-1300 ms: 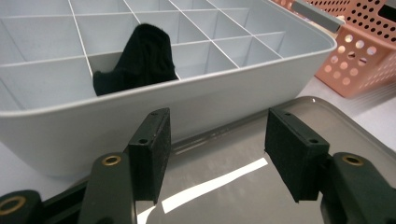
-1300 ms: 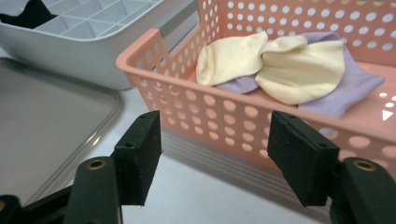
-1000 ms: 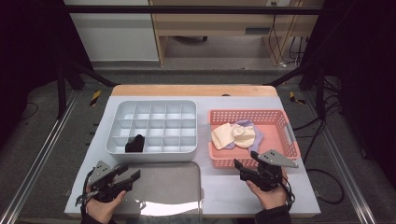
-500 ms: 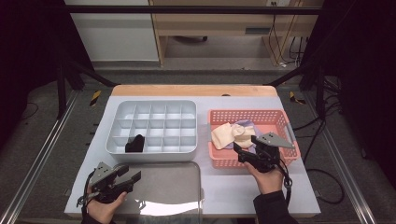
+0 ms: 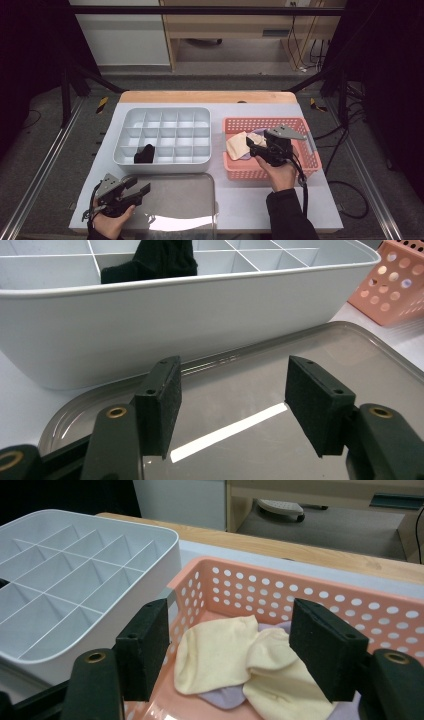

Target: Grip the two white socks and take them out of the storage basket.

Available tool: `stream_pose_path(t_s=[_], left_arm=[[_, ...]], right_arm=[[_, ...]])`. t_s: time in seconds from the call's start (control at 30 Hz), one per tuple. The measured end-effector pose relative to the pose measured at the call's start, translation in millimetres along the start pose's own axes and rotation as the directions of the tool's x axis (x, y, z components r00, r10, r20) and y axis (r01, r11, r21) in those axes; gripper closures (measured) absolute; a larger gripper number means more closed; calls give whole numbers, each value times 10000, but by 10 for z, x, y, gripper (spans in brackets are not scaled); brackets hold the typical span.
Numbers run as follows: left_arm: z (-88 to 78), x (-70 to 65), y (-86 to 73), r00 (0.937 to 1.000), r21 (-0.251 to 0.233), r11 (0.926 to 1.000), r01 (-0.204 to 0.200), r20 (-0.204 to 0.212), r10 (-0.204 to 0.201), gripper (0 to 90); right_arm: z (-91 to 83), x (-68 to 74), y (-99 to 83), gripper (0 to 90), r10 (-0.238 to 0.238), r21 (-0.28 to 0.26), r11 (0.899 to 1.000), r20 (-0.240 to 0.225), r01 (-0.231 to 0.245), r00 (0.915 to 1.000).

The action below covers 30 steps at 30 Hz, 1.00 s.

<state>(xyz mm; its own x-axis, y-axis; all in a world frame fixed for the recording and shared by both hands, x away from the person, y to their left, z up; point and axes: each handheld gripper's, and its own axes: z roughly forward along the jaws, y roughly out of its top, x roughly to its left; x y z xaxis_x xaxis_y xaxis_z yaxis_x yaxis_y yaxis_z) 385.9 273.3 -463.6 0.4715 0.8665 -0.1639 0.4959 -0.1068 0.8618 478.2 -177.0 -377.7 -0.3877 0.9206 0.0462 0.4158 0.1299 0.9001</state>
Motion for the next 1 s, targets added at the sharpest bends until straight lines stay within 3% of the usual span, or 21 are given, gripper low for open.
stream_pose_path(t_s=[0.5, 1.0], left_arm=[[30, 25, -17, 10000, 132, 9999, 14, -15, -13, 395], [43, 49, -28, 10000, 196, 9998, 65, -63, -63, 399]], right_arm=[[389, -62, 179, 399, -256, 974, 9950, 548, 202, 9982], [766, -189, 73, 397, -206, 1760, 9844, 800, 62, 9966]])
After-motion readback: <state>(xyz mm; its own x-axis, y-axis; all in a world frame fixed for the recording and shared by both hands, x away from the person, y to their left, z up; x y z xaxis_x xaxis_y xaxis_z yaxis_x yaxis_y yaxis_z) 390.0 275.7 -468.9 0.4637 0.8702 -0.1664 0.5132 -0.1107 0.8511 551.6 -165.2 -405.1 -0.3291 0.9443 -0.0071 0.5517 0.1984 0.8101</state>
